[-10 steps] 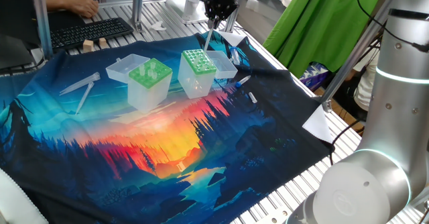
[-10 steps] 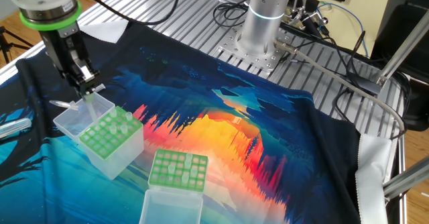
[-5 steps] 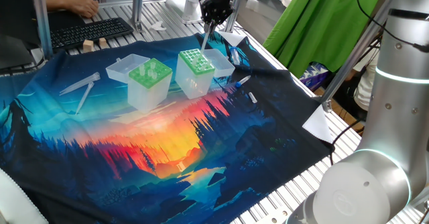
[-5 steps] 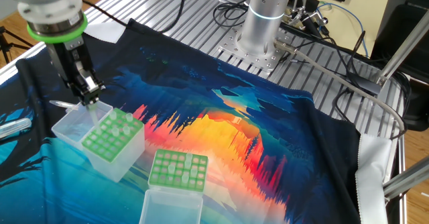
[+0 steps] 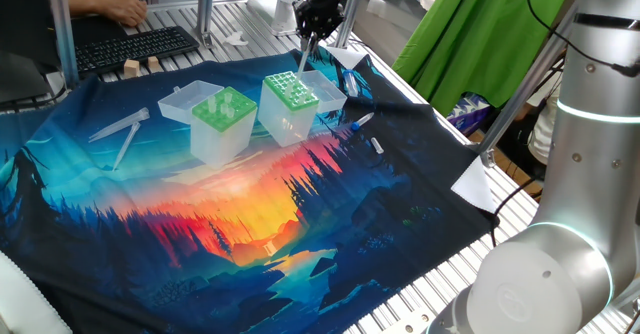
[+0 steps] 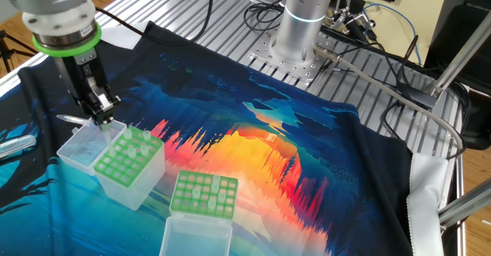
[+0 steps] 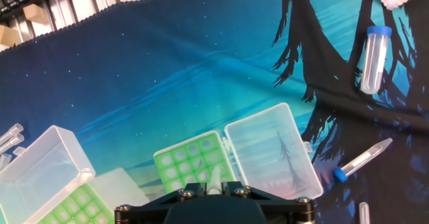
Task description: Transfer all large pipette tips from one holder to another
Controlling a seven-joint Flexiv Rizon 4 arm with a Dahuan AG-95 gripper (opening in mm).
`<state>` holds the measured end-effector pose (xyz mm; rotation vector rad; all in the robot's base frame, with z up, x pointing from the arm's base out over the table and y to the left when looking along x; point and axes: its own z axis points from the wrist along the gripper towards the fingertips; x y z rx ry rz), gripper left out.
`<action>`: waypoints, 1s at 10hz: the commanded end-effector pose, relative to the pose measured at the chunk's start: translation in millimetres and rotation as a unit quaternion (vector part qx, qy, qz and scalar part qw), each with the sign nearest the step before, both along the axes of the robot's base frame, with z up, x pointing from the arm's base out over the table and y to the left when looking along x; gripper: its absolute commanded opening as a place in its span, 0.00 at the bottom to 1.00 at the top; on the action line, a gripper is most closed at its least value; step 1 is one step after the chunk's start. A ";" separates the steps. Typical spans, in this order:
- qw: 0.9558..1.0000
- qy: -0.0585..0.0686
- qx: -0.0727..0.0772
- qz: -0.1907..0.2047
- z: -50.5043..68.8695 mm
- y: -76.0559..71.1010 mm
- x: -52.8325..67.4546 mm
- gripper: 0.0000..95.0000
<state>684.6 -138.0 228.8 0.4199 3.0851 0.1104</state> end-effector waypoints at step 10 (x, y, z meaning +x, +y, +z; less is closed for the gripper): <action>0.996 0.019 0.008 -0.086 -4.1 47.4 -8.8 0.20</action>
